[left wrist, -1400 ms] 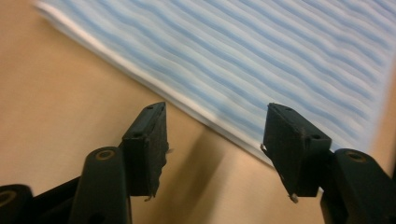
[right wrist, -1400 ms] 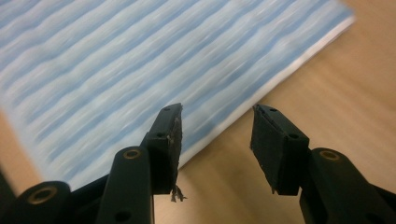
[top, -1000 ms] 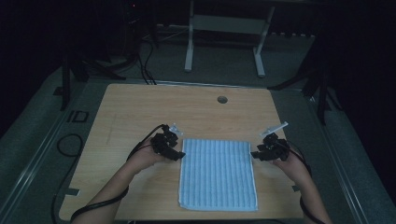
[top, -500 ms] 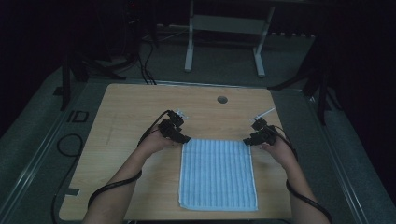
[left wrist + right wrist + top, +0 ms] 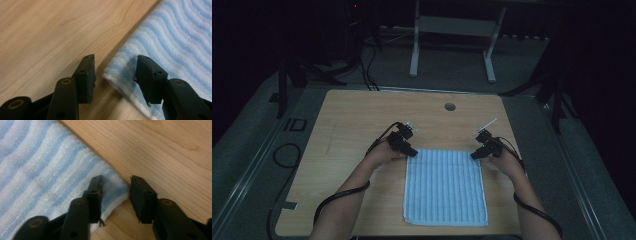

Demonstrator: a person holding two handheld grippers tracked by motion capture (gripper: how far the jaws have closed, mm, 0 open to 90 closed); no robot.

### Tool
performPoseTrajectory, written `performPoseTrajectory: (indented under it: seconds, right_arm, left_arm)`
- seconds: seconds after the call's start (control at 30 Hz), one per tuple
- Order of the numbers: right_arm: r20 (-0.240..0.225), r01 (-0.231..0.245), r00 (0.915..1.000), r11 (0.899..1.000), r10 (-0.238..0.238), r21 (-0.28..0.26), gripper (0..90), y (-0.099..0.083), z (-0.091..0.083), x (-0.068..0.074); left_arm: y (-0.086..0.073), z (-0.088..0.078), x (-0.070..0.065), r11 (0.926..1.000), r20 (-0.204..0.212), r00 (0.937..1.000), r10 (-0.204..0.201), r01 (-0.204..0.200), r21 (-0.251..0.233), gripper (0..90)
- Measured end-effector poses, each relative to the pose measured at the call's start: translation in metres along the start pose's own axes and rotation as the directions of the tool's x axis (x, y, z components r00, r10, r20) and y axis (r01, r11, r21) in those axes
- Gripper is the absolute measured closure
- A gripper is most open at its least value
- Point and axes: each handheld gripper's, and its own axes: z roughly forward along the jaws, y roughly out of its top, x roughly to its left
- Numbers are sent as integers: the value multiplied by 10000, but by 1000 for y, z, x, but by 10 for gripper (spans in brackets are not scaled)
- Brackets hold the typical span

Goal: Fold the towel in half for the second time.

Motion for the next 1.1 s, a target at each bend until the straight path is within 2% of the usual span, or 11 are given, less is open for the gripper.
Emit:
performPoseTrajectory:
  seconds: [0.1,0.13,0.2,0.4,0.53,0.63,0.77,0.9,0.97,1.03,1.1]
  right_arm:
    - [-253,44,9997,10000,-44,-5,741,0,1,1]
    - [-282,92,9996,9999,-91,43,787,0,0,2]
    - [41,350,9994,9994,-350,24,828,3,-2,5]
    - [554,401,9978,9977,-371,-549,843,12,-20,4]
    - [754,536,9961,9923,-453,-1119,843,20,-41,5]
    - [800,741,9949,9833,-615,-1663,842,21,-60,9]
    - [959,1088,9915,9645,-879,-2408,841,13,-85,19]
    - [1076,1473,9868,9460,-1208,-2888,841,-5,-102,40]
    - [1167,1716,9830,9357,-1419,-3083,841,-18,-107,53]
    - [1147,1902,9803,9265,-1611,-3248,841,-33,-108,65]
    - [1086,1998,9789,9214,-1730,-3332,841,-46,-107,74]
  left_arm:
    - [0,2,-3,10000,118,9999,58,-57,-34,635]
    - [0,3,-3,10000,185,9998,10,-9,-58,721]
    - [1,0,-4,9992,139,9998,-118,123,-389,839]
    - [10,-24,-6,9949,-130,9998,142,-155,-996,868]
    - [16,-53,-7,9849,-382,9992,151,-214,-1716,867]
    - [16,-75,-11,9732,-465,9986,266,-365,-2272,866]
    - [5,-94,-22,9620,-436,9963,745,-833,-2601,865]
    - [-12,-103,-35,9561,-474,9925,1123,-1209,-2670,864]
    - [-23,-106,-43,9545,-293,9916,1261,-1293,-2689,863]
    - [-33,-106,-53,9524,-405,9874,1529,-1582,-2607,863]
    - [-44,-107,-63,9516,-119,9852,1708,-1681,-2575,862]
